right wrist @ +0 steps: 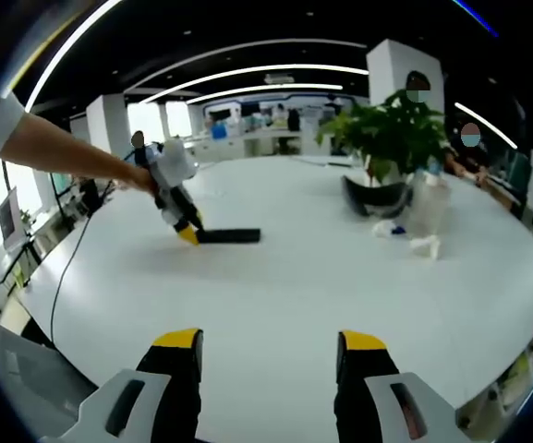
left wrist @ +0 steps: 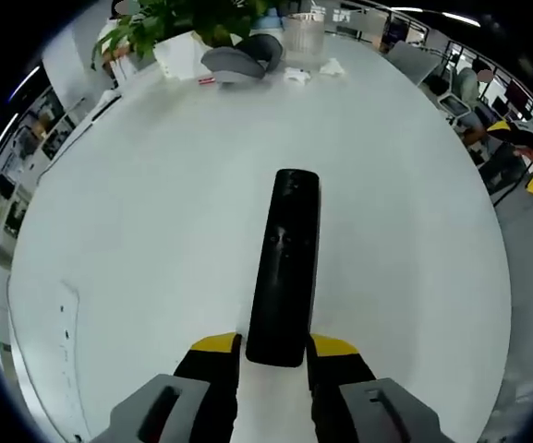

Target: Press the specified remote control buttons in sequence, fully releasing each button before pressing the next.

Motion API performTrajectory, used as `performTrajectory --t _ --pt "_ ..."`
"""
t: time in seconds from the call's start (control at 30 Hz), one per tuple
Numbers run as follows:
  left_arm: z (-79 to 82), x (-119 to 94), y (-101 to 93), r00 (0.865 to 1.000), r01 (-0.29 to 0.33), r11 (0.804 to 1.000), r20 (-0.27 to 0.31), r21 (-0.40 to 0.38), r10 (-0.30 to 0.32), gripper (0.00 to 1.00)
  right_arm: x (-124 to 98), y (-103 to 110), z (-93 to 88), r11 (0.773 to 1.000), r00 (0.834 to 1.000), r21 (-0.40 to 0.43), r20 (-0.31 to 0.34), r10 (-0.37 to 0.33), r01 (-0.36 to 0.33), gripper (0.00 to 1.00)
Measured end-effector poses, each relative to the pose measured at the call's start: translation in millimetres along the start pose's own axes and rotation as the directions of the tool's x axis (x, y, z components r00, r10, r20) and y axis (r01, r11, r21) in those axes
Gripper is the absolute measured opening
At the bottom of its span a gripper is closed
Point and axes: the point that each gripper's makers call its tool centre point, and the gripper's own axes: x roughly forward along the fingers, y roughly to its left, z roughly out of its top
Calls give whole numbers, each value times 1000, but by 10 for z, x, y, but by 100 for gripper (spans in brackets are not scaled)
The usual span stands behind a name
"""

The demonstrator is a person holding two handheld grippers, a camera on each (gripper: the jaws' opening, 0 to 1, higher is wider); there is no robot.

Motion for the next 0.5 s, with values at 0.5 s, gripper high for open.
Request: performTrajectory --t 0.5 --pt "15 3 -49 1000 -7 1000 -2 24 7 24 1 19 -9 1000 1000 -11 -6 6 -6 54"
